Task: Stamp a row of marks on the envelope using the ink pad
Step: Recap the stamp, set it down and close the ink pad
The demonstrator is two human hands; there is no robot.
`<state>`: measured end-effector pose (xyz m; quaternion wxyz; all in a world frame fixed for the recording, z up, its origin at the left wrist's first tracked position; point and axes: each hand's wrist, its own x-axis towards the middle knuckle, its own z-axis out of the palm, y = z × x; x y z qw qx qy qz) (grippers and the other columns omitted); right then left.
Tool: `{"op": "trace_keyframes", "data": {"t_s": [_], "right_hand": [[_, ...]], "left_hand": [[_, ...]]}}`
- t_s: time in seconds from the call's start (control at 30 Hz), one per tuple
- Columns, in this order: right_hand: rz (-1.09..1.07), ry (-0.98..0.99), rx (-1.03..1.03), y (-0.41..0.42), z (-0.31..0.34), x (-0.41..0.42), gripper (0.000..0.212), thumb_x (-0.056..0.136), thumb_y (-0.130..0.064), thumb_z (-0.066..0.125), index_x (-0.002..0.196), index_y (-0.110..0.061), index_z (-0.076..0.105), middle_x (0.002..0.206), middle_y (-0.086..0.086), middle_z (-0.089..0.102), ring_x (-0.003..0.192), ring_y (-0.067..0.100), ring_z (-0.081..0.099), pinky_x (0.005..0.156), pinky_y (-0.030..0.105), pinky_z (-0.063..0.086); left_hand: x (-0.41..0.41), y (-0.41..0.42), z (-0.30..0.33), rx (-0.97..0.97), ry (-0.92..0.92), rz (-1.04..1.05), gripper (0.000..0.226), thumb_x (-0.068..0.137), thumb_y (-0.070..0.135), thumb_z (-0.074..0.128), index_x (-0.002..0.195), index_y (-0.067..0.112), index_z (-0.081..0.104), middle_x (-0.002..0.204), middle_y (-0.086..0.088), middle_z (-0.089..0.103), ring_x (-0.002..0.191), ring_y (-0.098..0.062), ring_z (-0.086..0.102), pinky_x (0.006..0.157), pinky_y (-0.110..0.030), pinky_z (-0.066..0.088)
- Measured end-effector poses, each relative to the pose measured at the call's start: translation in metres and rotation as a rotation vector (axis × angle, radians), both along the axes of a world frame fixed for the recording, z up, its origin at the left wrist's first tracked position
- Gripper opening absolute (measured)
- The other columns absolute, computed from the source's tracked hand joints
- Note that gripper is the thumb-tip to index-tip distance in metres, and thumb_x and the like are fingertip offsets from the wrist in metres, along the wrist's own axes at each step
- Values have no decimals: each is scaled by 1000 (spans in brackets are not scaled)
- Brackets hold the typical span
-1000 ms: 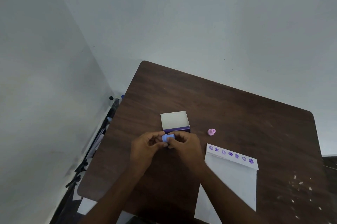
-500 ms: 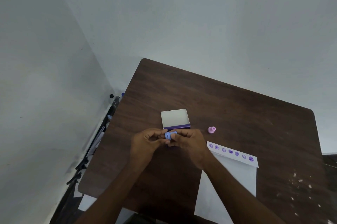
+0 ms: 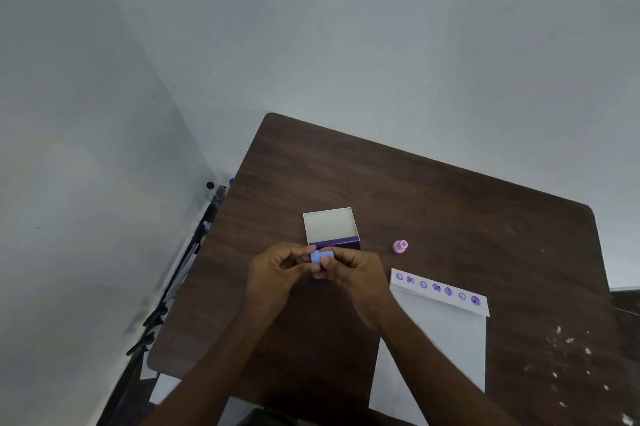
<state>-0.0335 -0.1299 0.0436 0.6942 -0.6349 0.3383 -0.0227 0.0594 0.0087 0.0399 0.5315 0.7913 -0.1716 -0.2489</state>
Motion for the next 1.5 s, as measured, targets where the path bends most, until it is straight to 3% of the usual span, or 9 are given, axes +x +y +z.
{"op": "trace_keyframes", "data": {"t_s": [0.2,0.37,0.6,0.77,0.87,1.0,1.13,1.33,1.5], "right_hand": [[48,-13,65,-7,3,1,23,73,-35,71,93,-23,74,86,2,77,84,22,72,80,30,58],[56,4,117,-11,9,1,28,74,-32,69,95,-14,74,80,3,77,75,25,73,70,23,58],[-74,-28,375,-15,9,4,22,68,-19,76,90,-11,75,91,15,75,86,32,71,68,28,59],[-141,22,431,-21,4,2,32,68,-15,78,96,-1,71,94,23,73,82,32,71,67,31,60],[-181,56,317,-30,3,2,29,70,-15,77,96,-2,71,84,16,75,72,25,71,59,26,58],[-128,253,-183,-53,-3,0,22,73,-28,78,91,-17,71,77,-3,73,70,10,68,57,18,52],[-40,348,-577,-81,-17,-9,19,76,-39,74,89,-29,63,73,-20,59,70,1,60,57,11,38],[77,540,-963,-114,-36,-11,11,81,-40,63,74,-31,60,73,-15,56,82,11,51,81,35,30],[133,595,-1017,-124,-46,-4,13,83,-38,60,77,-27,62,82,-7,65,89,15,52,94,45,30]], "left_hand": [[-2,-1,-1,-27,-41,13,24,73,14,80,93,25,74,93,6,69,87,-2,64,78,-13,52],[-3,-6,6,-91,33,35,31,67,4,83,98,6,77,97,-7,75,94,-20,69,88,-30,55],[-1,-10,5,-124,134,79,36,70,6,81,102,17,72,95,6,74,86,-3,71,75,-13,55],[-3,-16,-1,-177,258,71,40,69,4,81,105,20,70,96,3,77,88,-12,74,77,-20,58],[-6,-24,-6,-183,292,62,41,67,2,82,105,14,72,94,0,78,87,-16,74,77,-22,58],[-7,-38,-14,-54,313,56,31,70,17,82,98,25,73,92,6,77,86,-5,72,72,-20,57],[-13,-59,-20,-15,361,-1,22,75,18,79,96,24,75,95,5,76,87,-8,71,80,-31,59],[-18,-87,-30,162,303,-166,21,89,19,66,109,19,73,110,1,73,98,-10,66,92,-37,55],[-20,-105,-32,209,248,-157,24,91,18,63,114,20,70,117,2,70,107,-10,62,96,-37,53]]}}
